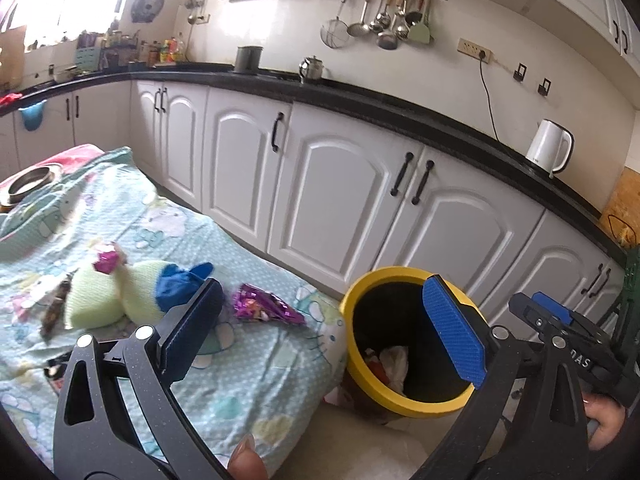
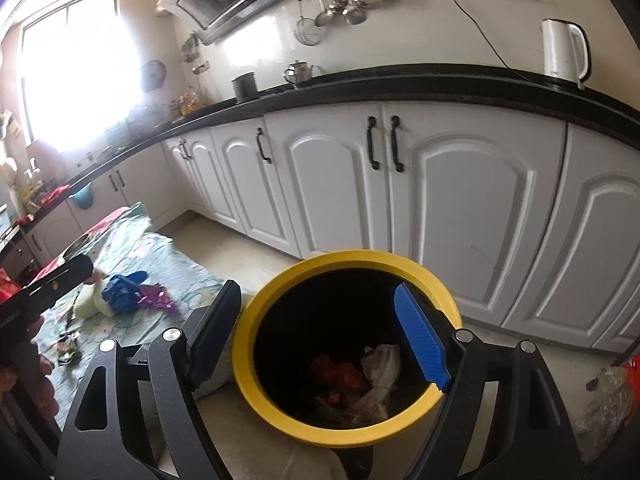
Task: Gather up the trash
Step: 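Move both tools back toward the trash on the blanket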
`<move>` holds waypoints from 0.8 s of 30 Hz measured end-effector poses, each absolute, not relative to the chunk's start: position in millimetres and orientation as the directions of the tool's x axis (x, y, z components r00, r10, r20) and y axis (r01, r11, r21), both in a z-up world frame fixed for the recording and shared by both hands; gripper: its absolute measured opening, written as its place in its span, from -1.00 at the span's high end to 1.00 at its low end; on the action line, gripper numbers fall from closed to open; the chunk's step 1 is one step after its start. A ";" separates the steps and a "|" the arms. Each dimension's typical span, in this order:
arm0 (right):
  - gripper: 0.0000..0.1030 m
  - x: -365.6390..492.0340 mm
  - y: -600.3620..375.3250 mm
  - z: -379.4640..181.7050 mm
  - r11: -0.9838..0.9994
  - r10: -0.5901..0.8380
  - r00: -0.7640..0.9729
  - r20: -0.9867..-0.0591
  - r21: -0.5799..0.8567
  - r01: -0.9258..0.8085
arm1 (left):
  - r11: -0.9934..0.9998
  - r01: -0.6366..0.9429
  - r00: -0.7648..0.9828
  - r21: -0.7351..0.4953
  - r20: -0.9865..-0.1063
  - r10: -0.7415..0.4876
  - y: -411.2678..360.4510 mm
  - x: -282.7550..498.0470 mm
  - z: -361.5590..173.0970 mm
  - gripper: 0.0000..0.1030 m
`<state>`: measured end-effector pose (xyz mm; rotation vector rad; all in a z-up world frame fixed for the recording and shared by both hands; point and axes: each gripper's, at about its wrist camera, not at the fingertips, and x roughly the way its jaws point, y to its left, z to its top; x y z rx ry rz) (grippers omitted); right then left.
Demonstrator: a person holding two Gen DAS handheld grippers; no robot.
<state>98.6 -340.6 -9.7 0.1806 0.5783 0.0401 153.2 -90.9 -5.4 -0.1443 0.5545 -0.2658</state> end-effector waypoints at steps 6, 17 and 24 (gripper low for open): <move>-0.49 97.2 -317.9 -3.2 0.985 0.141 0.837 -0.529 0.163 -0.063 | 0.964 0.169 0.839 -0.204 -0.483 -0.249 -71.1 147.6 -1.2 -0.79; -0.49 97.8 -276.7 4.1 0.975 0.223 0.820 -0.527 0.126 -0.185 | 0.976 0.086 0.873 -0.201 -0.458 -0.171 -29.6 140.1 4.5 -0.79; -0.50 99.3 -245.6 5.6 0.958 0.281 0.798 -0.534 0.104 -0.268 | 0.981 0.034 0.885 -0.189 -0.451 -0.118 -6.7 135.1 5.1 -0.79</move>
